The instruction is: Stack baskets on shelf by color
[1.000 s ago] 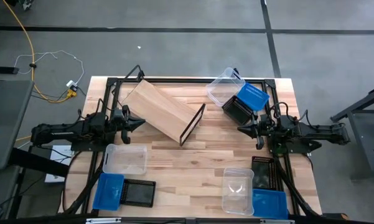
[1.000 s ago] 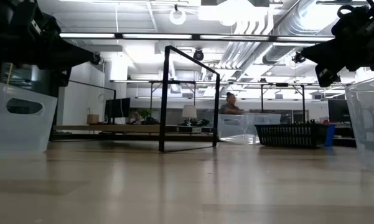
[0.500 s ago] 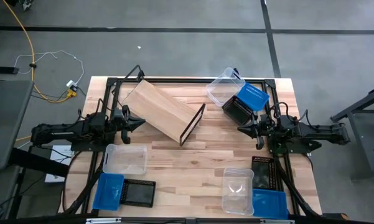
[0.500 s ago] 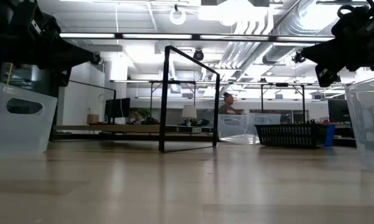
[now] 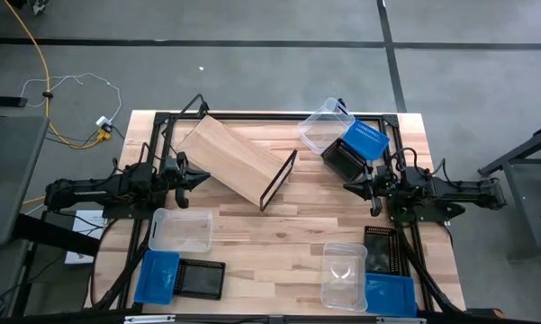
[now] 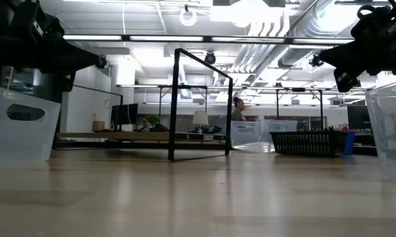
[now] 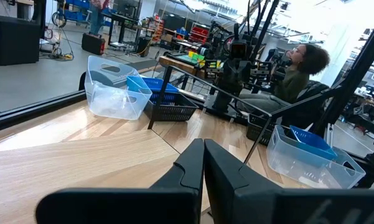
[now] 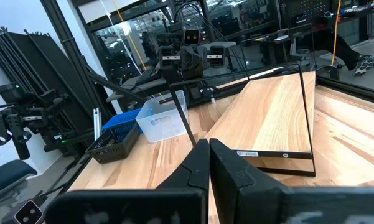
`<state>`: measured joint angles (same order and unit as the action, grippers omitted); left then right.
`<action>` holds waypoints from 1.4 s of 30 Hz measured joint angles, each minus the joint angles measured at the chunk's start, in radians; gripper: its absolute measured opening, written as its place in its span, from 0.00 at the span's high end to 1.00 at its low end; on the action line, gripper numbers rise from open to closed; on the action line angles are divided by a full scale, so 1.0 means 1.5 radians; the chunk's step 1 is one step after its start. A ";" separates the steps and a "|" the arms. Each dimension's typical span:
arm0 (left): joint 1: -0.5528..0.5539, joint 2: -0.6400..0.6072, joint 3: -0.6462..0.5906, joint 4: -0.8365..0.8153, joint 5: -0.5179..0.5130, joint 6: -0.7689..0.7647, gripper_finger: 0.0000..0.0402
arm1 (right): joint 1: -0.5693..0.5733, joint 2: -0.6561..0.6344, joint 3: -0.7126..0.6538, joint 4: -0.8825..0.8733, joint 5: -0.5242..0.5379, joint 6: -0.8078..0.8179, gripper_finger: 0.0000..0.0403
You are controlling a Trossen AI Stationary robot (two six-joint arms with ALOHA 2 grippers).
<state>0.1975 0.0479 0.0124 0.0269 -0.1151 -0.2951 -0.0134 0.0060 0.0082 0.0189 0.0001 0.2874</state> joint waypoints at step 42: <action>0.000 0.000 0.000 0.000 0.000 0.000 1.00 | 0.000 0.000 0.000 0.065 0.093 0.039 1.00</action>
<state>0.1974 0.0475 0.0121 0.0269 -0.1154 -0.2951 -0.0132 0.0067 0.0078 0.1156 0.1397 0.3466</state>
